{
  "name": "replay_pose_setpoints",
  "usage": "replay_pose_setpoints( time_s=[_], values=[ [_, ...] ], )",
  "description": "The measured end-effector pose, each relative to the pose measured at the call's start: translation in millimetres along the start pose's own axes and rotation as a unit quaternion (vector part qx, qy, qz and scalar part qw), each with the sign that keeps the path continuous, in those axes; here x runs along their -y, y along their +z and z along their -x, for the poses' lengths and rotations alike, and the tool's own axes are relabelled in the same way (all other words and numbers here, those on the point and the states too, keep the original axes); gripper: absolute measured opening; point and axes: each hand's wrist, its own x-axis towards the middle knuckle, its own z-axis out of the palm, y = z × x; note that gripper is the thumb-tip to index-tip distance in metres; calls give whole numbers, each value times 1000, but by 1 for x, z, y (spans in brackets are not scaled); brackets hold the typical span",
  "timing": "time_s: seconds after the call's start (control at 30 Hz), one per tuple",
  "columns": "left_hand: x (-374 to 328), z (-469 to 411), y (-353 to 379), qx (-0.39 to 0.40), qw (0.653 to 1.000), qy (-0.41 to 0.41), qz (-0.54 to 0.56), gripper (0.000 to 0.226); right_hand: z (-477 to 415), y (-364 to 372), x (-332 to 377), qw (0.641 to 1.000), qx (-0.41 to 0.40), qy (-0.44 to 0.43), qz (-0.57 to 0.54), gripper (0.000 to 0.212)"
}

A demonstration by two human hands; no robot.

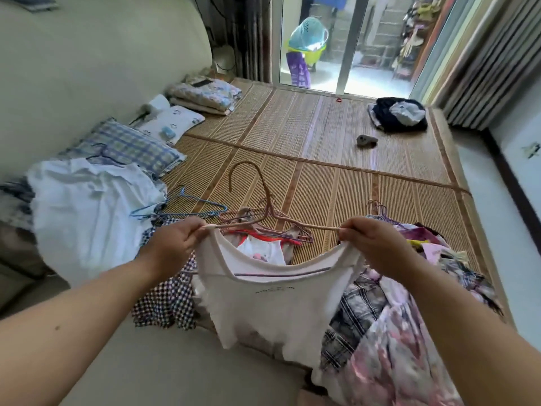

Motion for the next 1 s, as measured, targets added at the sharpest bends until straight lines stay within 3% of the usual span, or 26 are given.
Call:
replay_pose_setpoints(
  time_s=[0.23, 0.33, 0.5, 0.73, 1.0],
  values=[
    [24, -45, -8, 7, 998, -34, -56, 25, -53, 40, -3, 999, -10, 31, 4, 16],
    [29, -79, 6, 8, 993, -67, -102, 24, -84, 52, -21, 997, -13, 52, 63, 18],
    [38, -151, 53, -12, 972, -119, -203, 27, -146, 70, -70, 989, 6, 86, 117, 19],
    [82, -259, 132, 56, 952, -185, -239, 26, -255, 106, -153, 969, 88, 150, 174, 20],
    [149, -350, 208, 104, 930, -233, -265, 24, -360, 162, -231, 962, 143, 177, 152, 17]
  ],
)
